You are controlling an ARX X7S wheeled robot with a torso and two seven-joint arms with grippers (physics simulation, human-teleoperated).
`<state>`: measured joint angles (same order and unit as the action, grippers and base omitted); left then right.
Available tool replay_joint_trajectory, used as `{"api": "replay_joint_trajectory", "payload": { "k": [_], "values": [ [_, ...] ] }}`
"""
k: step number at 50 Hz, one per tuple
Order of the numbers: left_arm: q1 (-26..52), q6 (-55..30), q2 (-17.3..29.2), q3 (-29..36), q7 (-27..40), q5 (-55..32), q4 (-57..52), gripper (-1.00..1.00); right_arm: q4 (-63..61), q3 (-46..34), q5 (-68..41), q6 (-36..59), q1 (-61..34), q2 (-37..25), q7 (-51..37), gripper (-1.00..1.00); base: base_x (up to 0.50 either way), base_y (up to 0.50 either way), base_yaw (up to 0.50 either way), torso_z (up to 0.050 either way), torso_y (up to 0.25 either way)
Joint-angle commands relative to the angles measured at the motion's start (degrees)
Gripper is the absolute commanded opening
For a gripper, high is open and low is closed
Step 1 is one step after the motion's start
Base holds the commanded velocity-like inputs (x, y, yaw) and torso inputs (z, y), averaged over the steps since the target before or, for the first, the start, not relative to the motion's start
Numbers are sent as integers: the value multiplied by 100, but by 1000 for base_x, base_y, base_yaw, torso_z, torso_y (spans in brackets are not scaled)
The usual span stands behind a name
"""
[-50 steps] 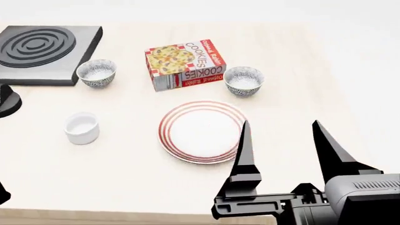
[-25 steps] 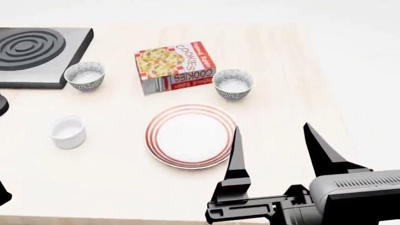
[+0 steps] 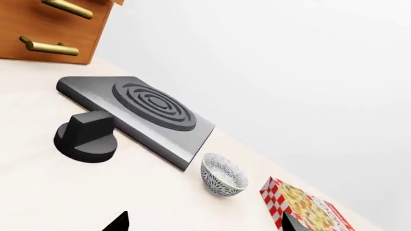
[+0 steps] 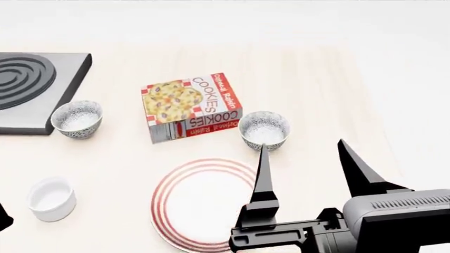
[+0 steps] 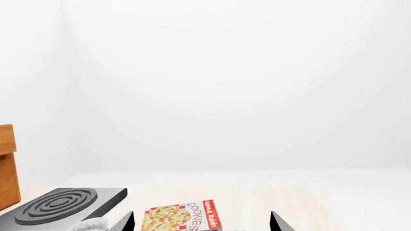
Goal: Pick the akita bowl next to the plate and place it on the plate.
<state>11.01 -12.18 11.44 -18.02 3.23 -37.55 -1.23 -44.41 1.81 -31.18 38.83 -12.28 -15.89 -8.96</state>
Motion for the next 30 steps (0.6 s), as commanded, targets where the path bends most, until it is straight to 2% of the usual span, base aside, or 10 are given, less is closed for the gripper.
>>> {"api": "replay_joint_trajectory", "payload": {
  "k": [1, 30],
  "values": [
    [-3, -17, 22, 18, 44, -42, -5, 100, 36, -18, -15, -37, 9, -24, -17, 100, 402, 0, 0, 0, 0],
    [-2, 24, 65, 74, 91, -99, 31, 100, 90, -93, -41, -112, 5, -93, -73, 100, 405, 0, 0, 0, 1]
  ]
}}
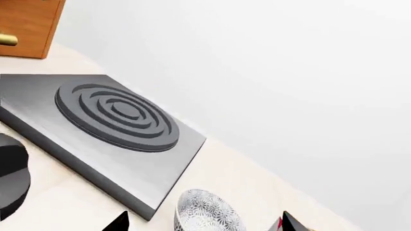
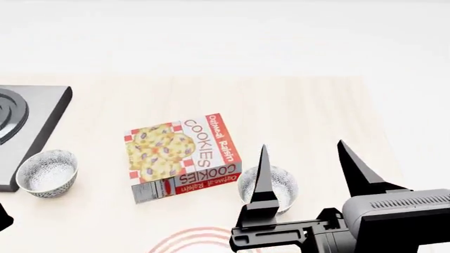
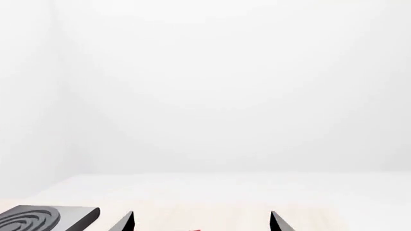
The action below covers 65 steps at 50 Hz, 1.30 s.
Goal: Pick the akita bowl next to the plate and place it on the plate.
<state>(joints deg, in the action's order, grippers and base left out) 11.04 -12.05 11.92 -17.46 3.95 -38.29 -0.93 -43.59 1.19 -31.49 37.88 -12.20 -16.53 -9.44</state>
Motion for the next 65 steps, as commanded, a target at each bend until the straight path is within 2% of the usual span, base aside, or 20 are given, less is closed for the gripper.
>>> {"api": "replay_joint_trajectory", "payload": {
  "k": [1, 18, 25, 31, 41, 44, 45, 48, 53, 59, 61, 62, 65],
  "values": [
    [-1, 22, 18, 22, 11, -21, 20, 100, 5, -30, -12, -14, -4, -31, -32, 100, 406, 0, 0, 0, 0],
    [13, 94, 36, 58, -9, -32, 105, 100, 51, -119, 16, -46, 5, -74, -68, 100, 405, 0, 0, 0, 0],
    [-24, 38, 54, 53, 63, -88, 1, 100, 306, -141, 55, 335, -214, -42, -390, 100, 32, 0, 0, 0, 0],
    [-28, 39, 61, 67, 81, -99, -9, 100, 509, -55, -383, 1379, -860, -113, -671, 100, 0, 0, 0, 0, 0],
    [-27, 47, 83, 97, 98, -98, -1, 100, 1325, -392, -257, 1778, -1739, -216, -672, 100, 0, 0, 0, 0, 0],
    [-31, 38, 90, 94, 104, -125, -13, 100, 1669, -464, -264, 2227, -2111, -189, -839, 100, 0, 0, 0, 0, 0],
    [-35, 25, 93, 92, 121, -136, -37, 100, 1763, -609, -155, 1939, -2135, -249, -648, 100, 0, 0, 0, 0, 0],
    [-35, 56, 90, 100, 104, -130, -11, 100, 1965, -692, -185, 1953, -2307, -257, -514, 100, 0, 0, 0, 0, 0],
    [-20, 81, 94, 115, 97, -122, 29, 100, 2473, -640, -319, 2574, -2780, -143, -693, 100, 0, 0, 0, 0, 0],
    [-22, 81, 105, 122, 115, -144, 28, 100, 2910, -568, -396, 2592, -3084, -68, -594, 100, 0, 0, 0, 0, 0],
    [-23, 83, 110, 124, 116, -155, 31, 100, 3057, -385, -566, 2883, -3205, 28, -676, 100, 0, 0, 0, 0, 0],
    [-24, 83, 112, 126, 122, -158, 28, 100, 3150, -647, -545, 3123, -3346, -101, -597, 100, 0, 0, 0, 0, 0],
    [-25, 88, 118, 133, 129, -164, 31, 100, 3479, -409, -606, 3210, -3488, 31, -698, 100, 0, 0, 0, 0, 0]
  ]
}}
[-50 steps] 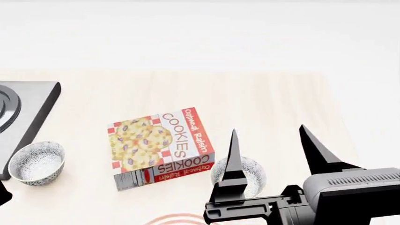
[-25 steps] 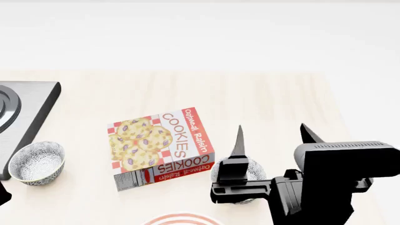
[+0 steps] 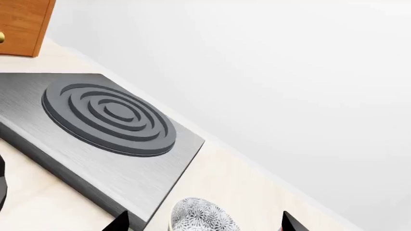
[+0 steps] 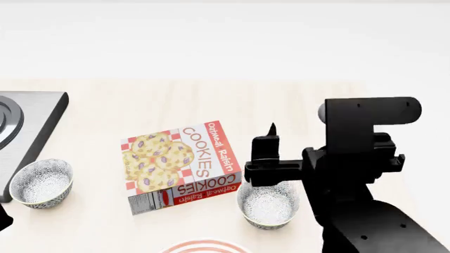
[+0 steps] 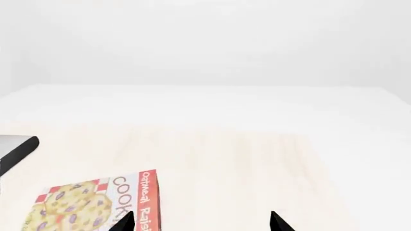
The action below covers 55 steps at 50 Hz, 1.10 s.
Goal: Pick the akita bowl next to the plate and place it on the plate.
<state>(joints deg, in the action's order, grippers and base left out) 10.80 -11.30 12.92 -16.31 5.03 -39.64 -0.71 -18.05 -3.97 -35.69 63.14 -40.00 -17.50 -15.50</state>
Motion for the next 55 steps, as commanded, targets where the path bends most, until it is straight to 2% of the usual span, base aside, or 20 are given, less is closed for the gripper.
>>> {"api": "replay_joint_trajectory", "payload": {
  "k": [1, 11, 22, 42, 55],
  "values": [
    [0, 29, 18, 24, 12, -22, 27, 100, 1072, 288, -372, 949, -807, 216, -99, 100, 0, 0, 0, 0, 0],
    [6, 44, 32, 36, 37, -59, 44, 100, 2285, 370, -273, 760, -1174, 319, 44, 100, 0, 0, 0, 0, 0],
    [15, 110, 40, 59, 24, -66, 113, 100, 3610, -248, 90, 633, -1863, 322, 338, 100, 0, 0, 0, 0, 0],
    [5, 112, 80, 103, 75, -124, 91, 100, 5486, -1249, 577, 317, -2579, 406, 1072, 100, 0, 0, 0, 0, 0],
    [12, 177, 88, 129, 62, -132, 162, 100, 6501, -1361, 696, 99, -2915, 512, 1286, 100, 0, 0, 0, 0, 0]
  ]
}}
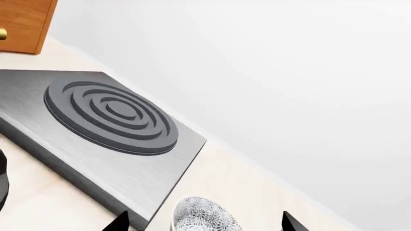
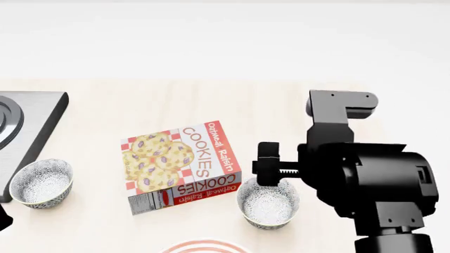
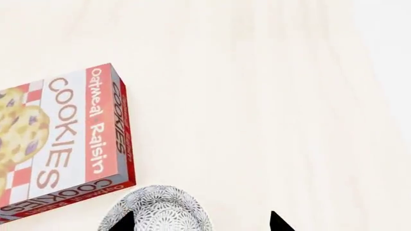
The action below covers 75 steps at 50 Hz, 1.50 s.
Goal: Pick the akita bowl next to the plate and place it on the plate.
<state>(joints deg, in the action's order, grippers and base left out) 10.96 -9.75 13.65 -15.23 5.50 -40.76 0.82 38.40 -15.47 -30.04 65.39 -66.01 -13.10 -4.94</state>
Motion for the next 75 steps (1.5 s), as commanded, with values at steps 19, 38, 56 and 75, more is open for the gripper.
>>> {"api": "replay_joint_trajectory", "payload": {
  "k": [19, 38, 56, 75],
  "values": [
    [2, 59, 46, 58, 22, -54, 44, 100, 2455, -494, 380, -941, -738, 382, 785, 100, 0, 0, 0, 0, 0],
    [37, 225, 40, 89, -88, -35, 282, 100, 3638, -352, 687, -1635, -945, 603, 1097, 100, 0, 0, 0, 0, 0],
    [1, 195, 70, 122, -7, -80, 182, 100, 3650, 472, 1393, -1695, -665, 657, 1238, 100, 0, 0, 0, 0, 0],
    [-1, 239, 91, 154, -6, -102, 217, 100, 3653, 1259, 2039, -1659, -525, 707, 1476, 100, 0, 0, 0, 0, 0]
  ]
}}
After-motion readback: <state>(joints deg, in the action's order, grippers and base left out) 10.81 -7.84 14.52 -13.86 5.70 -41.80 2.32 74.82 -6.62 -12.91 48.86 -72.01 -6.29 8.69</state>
